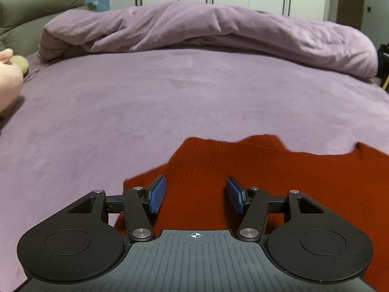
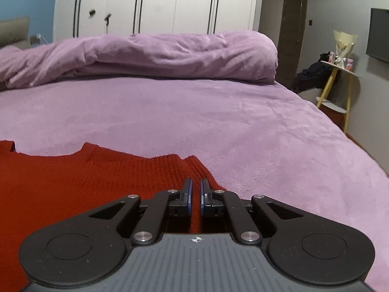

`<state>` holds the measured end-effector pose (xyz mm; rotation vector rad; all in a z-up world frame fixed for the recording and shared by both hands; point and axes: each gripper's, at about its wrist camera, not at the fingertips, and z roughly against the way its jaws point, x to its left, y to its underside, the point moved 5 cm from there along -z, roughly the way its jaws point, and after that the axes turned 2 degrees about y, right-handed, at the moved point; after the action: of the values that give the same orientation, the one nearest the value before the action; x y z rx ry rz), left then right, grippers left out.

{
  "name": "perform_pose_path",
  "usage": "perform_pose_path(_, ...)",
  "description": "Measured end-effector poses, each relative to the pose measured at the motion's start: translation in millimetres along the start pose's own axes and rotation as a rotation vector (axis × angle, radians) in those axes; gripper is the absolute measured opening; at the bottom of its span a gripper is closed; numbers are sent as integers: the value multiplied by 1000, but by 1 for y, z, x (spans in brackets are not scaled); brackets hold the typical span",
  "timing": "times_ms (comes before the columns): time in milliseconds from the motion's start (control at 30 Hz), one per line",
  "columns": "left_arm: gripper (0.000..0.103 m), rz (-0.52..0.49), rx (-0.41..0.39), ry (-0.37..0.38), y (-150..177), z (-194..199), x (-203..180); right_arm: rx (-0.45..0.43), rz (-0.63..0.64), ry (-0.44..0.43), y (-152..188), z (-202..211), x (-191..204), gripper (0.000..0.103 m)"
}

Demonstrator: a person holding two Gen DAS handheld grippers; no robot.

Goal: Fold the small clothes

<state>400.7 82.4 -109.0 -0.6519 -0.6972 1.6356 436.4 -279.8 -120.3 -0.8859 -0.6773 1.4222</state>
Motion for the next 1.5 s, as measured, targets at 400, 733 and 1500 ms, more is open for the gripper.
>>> perform_pose_path(400, 68, 18, -10, 48, 41, 48, 26, -33, 146, -55, 47, 59, 7, 8)
perform_pose_path(733, 64, 328, 142, 75, 78, 101, 128, 63, -26, 4, 40, 105, -11, 11)
perform_pose_path(1500, 25, 872, 256, 521, 96, 43, 128, 118, 78, -385, 65, 135, 201, 12)
